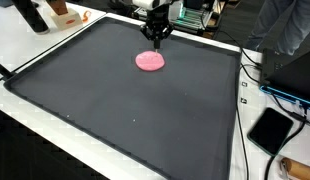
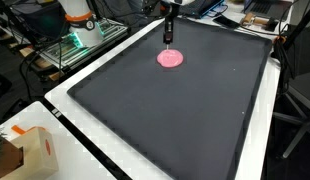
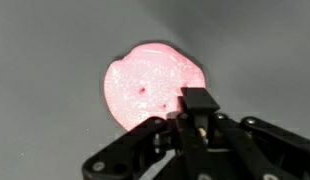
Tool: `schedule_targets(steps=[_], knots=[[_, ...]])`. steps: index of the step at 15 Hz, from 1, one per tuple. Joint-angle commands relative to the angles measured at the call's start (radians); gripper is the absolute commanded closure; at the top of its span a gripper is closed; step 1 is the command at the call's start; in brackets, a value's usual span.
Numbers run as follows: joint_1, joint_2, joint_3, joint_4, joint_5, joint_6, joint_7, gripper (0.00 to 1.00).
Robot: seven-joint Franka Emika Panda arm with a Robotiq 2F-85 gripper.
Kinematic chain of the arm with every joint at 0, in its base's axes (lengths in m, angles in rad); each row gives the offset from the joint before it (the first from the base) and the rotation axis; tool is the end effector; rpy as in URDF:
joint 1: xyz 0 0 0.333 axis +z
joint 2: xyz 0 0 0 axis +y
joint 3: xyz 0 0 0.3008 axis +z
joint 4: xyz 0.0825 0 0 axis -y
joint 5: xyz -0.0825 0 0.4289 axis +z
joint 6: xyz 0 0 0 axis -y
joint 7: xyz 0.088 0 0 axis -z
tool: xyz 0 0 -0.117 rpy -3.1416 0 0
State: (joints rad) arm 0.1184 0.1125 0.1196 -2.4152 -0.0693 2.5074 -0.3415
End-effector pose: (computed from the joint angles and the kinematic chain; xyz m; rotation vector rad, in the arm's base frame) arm 0.5011 0.1231 0.2012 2.9596 0.9727 -0.0319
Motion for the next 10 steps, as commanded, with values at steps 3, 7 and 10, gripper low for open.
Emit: schedule_targets(steps=[3, 7, 10], knots=[[-0.011, 0.014, 0.008, -0.008, 0.013, 0.014, -0.016, 0.97], [-0.014, 0.0, 0.009, -0.006, 0.03, 0.001, -0.027, 0.97], [-0.016, -0.014, 0.012, -0.004, 0.052, -0.013, -0.04, 0.97]])
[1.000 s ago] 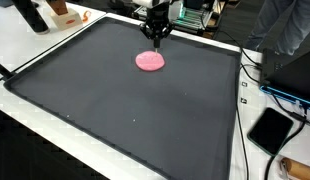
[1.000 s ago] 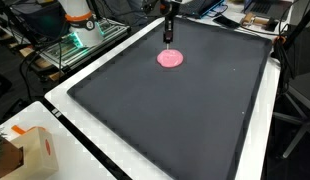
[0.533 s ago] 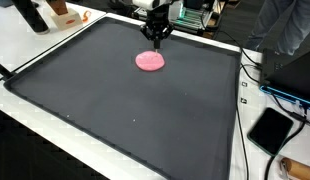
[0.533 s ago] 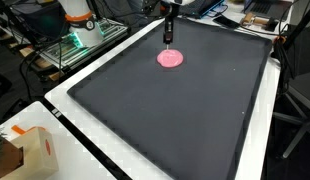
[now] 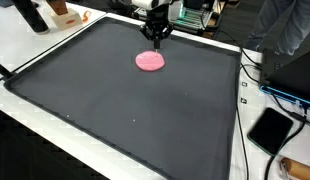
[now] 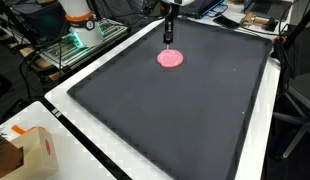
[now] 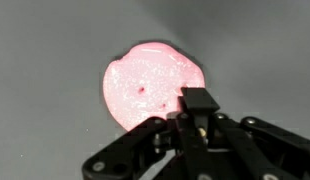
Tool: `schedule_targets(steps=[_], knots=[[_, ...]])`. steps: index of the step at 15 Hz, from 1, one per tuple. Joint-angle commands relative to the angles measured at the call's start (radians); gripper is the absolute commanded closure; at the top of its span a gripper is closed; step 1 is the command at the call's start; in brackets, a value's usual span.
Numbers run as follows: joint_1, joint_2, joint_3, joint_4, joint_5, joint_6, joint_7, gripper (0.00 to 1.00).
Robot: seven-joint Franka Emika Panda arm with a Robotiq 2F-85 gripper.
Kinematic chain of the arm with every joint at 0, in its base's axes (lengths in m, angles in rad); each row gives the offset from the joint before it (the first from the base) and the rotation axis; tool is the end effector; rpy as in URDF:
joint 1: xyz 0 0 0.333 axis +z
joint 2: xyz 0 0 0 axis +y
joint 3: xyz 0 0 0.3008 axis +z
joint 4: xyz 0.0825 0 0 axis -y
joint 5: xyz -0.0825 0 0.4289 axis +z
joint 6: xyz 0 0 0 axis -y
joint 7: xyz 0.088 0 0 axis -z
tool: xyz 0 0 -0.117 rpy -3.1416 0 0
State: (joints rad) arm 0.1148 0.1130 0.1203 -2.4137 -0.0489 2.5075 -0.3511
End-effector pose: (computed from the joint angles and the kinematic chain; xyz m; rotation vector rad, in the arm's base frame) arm 0.5020 0.1217 0.2016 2.9759 0.9618 -0.0297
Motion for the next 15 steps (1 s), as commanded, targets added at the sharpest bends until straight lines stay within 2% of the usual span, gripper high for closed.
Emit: schedule_targets(steps=[1, 8, 11, 15], knots=[[-0.013, -0.021, 0.014, -0.004, 0.044, -0.023, -0.039, 0.97], [-0.005, -0.075, 0.013, 0.009, 0.045, -0.077, -0.036, 0.97], [0.001, -0.111, 0.01, 0.021, 0.017, -0.117, -0.005, 0.97], [0.01, -0.159, 0.012, 0.045, 0.034, -0.194, -0.017, 0.97]])
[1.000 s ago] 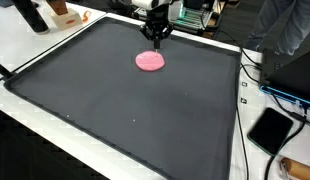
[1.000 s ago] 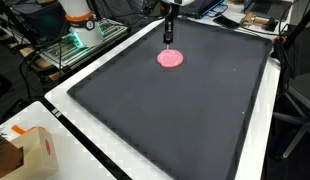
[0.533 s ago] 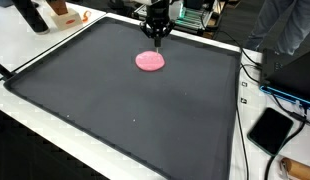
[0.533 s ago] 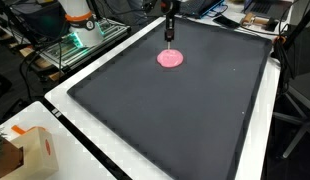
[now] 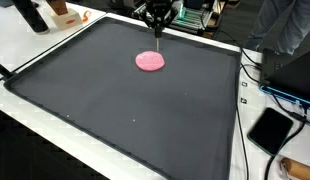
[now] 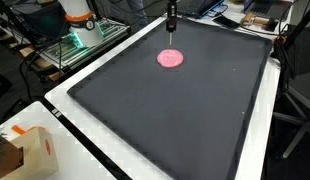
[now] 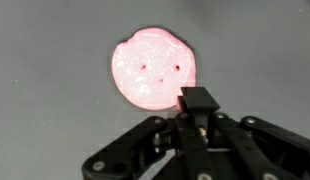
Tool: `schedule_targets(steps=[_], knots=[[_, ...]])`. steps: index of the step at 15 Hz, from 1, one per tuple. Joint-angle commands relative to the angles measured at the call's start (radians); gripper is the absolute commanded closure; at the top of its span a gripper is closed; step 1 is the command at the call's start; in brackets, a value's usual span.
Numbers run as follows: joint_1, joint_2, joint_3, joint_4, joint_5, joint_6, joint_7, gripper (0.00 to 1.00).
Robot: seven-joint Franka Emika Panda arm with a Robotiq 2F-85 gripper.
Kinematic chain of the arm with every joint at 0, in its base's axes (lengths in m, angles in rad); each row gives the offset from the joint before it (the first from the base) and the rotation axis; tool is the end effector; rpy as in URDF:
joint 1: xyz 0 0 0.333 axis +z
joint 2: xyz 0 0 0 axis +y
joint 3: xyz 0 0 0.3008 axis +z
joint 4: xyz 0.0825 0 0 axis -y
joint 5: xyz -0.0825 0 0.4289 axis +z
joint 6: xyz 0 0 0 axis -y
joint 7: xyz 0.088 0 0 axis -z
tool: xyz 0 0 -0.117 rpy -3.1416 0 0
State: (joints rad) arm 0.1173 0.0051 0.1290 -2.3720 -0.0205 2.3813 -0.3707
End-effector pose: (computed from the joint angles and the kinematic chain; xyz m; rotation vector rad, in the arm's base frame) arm 0.5131 0.1287 0.2643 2.9731 0.9718 0.0053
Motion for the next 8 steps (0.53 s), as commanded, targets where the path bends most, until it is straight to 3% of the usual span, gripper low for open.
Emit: schedule_targets(steps=[1, 8], knots=[[0.01, -0.065, 0.004, 0.01, 0.002, -0.089, 0.003, 0.97], [0.028, -0.146, 0.007, 0.08, -0.01, -0.261, 0.021, 0.97]])
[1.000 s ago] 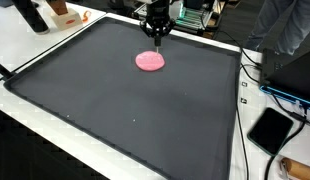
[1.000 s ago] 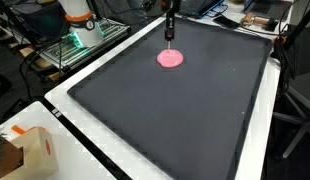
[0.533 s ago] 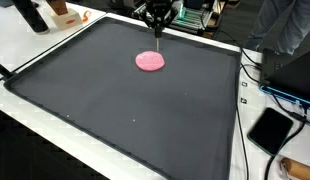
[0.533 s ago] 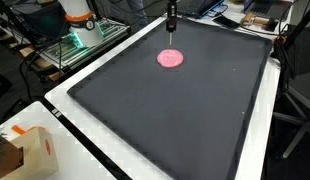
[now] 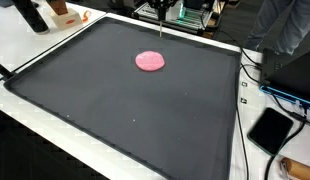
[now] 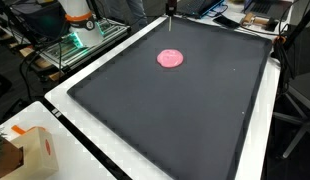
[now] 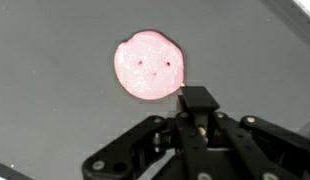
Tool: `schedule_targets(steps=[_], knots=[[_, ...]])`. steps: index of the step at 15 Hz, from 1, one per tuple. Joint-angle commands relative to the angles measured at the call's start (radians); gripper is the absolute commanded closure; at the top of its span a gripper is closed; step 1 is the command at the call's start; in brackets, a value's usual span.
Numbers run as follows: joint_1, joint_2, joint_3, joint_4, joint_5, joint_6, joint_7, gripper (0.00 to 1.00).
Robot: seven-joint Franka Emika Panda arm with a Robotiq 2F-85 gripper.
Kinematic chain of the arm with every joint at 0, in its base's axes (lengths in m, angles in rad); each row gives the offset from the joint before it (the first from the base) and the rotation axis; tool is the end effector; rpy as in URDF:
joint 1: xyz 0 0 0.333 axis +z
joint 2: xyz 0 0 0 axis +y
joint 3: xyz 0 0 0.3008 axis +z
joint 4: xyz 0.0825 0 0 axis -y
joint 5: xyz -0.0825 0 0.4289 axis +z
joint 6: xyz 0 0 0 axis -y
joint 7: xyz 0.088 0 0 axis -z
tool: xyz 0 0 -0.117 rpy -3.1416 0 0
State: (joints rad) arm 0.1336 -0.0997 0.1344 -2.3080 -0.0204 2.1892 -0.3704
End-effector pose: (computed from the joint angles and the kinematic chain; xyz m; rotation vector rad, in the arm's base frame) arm 0.5130 0.1396 0.3324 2.9499 0.9933 -0.0336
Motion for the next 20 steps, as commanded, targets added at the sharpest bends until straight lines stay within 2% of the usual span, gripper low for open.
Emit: schedule_targets(steps=[1, 8, 10, 11, 16, 17, 20], knots=[[0.015, -0.051, 0.003, 0.026, -0.008, -0.089, 0.02, 0.97], [0.037, -0.09, 0.022, 0.109, -0.018, -0.212, 0.076, 0.97], [0.037, -0.076, 0.014, 0.111, -0.006, -0.188, 0.053, 0.97], [0.039, -0.078, 0.015, 0.117, -0.006, -0.191, 0.055, 0.88], [0.038, -0.074, 0.014, 0.117, -0.006, -0.191, 0.055, 0.88], [0.038, -0.074, 0.014, 0.117, -0.006, -0.191, 0.055, 0.97], [0.015, -0.062, -0.027, 0.13, 0.035, -0.178, 0.011, 0.97]])
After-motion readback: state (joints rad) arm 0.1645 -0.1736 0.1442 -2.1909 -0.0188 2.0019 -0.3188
